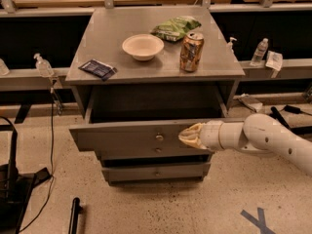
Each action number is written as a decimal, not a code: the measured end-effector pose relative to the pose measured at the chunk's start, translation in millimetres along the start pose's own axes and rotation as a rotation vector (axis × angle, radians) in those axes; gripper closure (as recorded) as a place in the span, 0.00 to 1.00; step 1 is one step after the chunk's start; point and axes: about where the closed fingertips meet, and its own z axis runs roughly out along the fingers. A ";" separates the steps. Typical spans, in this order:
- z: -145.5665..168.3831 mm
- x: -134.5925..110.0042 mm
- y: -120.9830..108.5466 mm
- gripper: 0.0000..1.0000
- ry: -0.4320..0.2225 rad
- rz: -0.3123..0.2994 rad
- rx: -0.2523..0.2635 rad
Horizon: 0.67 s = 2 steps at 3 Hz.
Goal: Close top drawer
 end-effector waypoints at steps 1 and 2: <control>7.2 2.0 -10.1 1.00 0.002 0.008 -0.002; 18.9 8.8 -25.3 1.00 0.001 0.023 -0.002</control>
Offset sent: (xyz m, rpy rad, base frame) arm 0.0437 -0.0057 -0.0134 0.0120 0.0236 -0.0211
